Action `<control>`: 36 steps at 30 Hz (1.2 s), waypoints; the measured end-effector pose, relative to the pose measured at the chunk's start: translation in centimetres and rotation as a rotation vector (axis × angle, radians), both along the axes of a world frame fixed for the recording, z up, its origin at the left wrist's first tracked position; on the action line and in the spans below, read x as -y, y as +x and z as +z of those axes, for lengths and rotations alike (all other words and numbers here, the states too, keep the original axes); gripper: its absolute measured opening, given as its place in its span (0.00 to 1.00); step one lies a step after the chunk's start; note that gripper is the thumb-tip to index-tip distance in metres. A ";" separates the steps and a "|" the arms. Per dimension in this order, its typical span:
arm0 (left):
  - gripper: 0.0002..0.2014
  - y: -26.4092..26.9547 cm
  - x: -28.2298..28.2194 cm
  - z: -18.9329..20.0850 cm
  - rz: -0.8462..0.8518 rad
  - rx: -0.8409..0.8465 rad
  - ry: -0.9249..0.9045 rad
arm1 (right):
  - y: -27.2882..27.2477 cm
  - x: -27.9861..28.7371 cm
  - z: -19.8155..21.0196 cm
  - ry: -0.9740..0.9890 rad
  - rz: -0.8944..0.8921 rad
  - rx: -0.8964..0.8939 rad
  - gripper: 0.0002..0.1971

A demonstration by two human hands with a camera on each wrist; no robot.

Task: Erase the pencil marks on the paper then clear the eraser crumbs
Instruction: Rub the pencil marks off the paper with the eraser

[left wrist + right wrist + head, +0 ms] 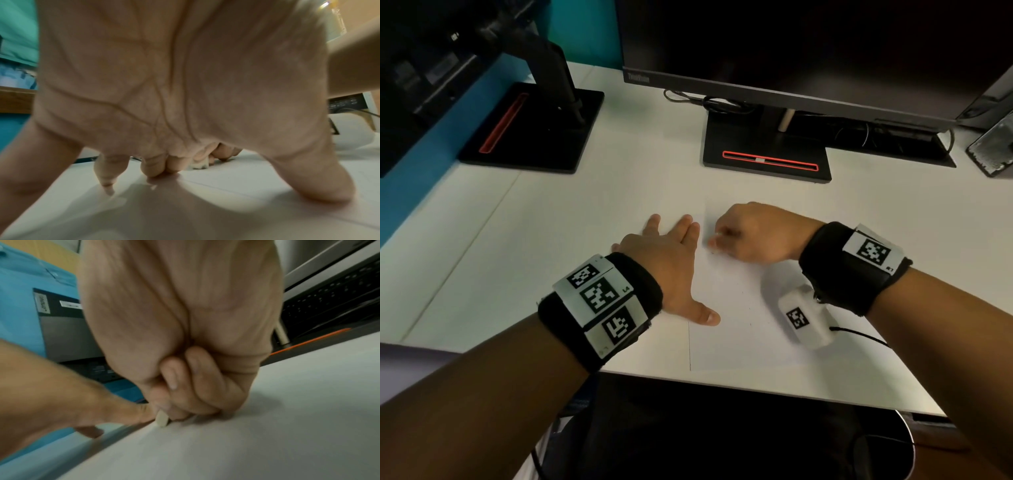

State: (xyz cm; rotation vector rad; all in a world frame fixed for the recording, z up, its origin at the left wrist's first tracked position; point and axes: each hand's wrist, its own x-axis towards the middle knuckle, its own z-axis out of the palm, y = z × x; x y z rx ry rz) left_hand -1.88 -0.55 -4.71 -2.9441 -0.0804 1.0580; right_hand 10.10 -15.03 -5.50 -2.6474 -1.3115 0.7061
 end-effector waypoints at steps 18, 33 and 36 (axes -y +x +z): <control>0.71 0.0 0.0 0.2 -0.005 -0.014 0.000 | -0.2 1.3 0.6 -0.038 0.000 -0.024 0.23; 0.71 0.1 0.0 0.1 -0.001 -0.014 -0.007 | 0.1 1.9 0.6 0.015 -0.018 0.033 0.21; 0.71 0.1 0.0 0.2 -0.003 -0.014 -0.006 | 0.0 2.2 0.8 -0.021 -0.012 -0.037 0.21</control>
